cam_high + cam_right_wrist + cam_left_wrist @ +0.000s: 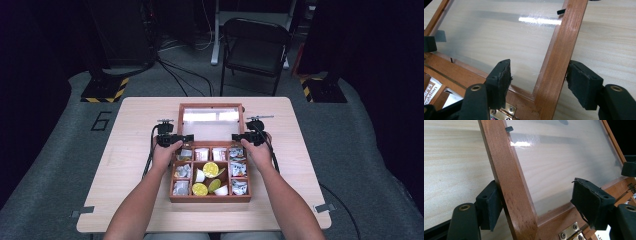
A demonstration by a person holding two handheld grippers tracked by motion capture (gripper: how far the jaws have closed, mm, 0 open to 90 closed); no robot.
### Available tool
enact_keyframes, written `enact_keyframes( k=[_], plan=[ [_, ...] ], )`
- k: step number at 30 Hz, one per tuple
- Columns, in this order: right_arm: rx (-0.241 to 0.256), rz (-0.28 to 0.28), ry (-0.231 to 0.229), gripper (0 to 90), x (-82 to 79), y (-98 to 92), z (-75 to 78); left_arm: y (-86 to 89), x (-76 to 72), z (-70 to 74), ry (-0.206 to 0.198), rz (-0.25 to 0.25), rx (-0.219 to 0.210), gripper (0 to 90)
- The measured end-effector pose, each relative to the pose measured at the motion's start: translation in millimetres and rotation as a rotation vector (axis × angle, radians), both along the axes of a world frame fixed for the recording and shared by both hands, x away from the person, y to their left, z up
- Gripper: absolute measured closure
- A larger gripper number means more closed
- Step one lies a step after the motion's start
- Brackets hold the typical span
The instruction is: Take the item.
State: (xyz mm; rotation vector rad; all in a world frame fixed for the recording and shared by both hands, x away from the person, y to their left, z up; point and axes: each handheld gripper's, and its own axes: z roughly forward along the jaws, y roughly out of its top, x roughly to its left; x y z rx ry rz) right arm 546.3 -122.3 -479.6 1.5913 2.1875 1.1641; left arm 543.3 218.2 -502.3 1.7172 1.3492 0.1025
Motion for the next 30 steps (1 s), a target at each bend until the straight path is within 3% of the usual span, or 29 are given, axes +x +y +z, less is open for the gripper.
enact_keyframes(
  k=[30],
  plan=[
    [0.053,-0.030,0.056,35.4,2.6,-2.0,-5.3,-0.7,-0.1,-2.4,0.033,0.020,-0.006,25.0]
  ],
)
